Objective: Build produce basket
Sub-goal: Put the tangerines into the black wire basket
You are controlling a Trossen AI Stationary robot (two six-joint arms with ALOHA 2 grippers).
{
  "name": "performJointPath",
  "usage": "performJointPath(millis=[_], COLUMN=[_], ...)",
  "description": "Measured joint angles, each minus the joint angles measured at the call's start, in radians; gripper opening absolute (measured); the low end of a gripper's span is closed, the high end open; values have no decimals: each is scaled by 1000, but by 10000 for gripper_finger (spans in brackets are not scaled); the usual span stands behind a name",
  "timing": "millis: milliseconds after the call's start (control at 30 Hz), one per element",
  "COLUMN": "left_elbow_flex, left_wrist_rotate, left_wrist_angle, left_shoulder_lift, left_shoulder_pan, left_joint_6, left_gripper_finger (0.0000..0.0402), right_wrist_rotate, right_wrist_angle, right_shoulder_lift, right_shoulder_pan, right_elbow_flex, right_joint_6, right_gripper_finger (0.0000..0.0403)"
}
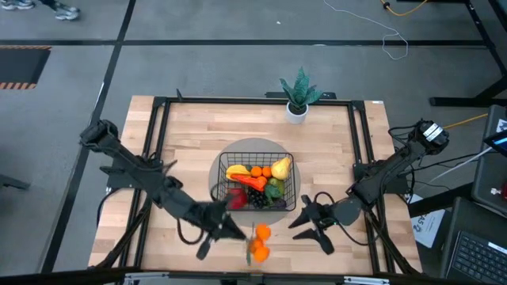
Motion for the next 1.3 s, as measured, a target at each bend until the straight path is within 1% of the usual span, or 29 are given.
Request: performJointPath(millis=[67,133,333,500,567,633,700,733,767,800,833,900,933,967,1000,1067,1167,1300], left_elbow_flex=[0,0,0,-1,-1,-1,-1,-1,-1,-1,-1,-1,-1,-1,-1,-1,-1,-1], left_wrist_rotate=[-43,-84,-133,-149,-149,-149,-148,-147,-147,-148,-148,-147,-147,-147,-147,-147,-147,-147], left_wrist_angle=[-19,-74,-296,-388,-413,-429,-464,-484,-495,-503,-514,-526,-526,-523,-522,-522,-520,-520], left_shoulder_lift=[-24,-47,-68,-63,-61,-61,-61,-61,-61,-61,-61,-61,-61,-61,-61,-61,-61,-61], left_shoulder_pan=[25,52,182,284,314,337,355,364,372,380,387,402,409,416,424,439,459,473], left_joint_6=[73,111,114,114,116,116,116,116,116,115,115,115,114,115,115,115,116,115], left_gripper_finger=[1,0,0,0,0,0,0,0,0,0,0,0,0,0,0,0,0,0], right_wrist_rotate=[-28,-32,-31,-27,19,115,244,288,298,272,209,33,-30,-69,-82,-77,-9,-5], right_wrist_angle=[36,43,32,31,27,9,-28,-55,-85,-106,-117,-128,-134,-141,-148,-178,-240,-263], right_shoulder_lift=[0,0,0,0,0,0,0,0,0,0,0,0,0,1,1,1,7,36], right_shoulder_pan=[10,20,22,5,-2,-7,-15,-22,-30,-39,-46,-54,-54,-54,-54,-57,-71,-93], right_elbow_flex=[1,1,1,1,1,1,1,1,1,0,0,0,0,0,0,0,-9,-24], right_joint_6=[-70,-134,-242,-324,-337,-353,-346,-326,-301,-286,-272,-268,-267,-260,-241,-204,-139,-84], right_gripper_finger=[165,165,165,165,165,165,165,165,165,165,165,165,165,165,165,165,165,165])
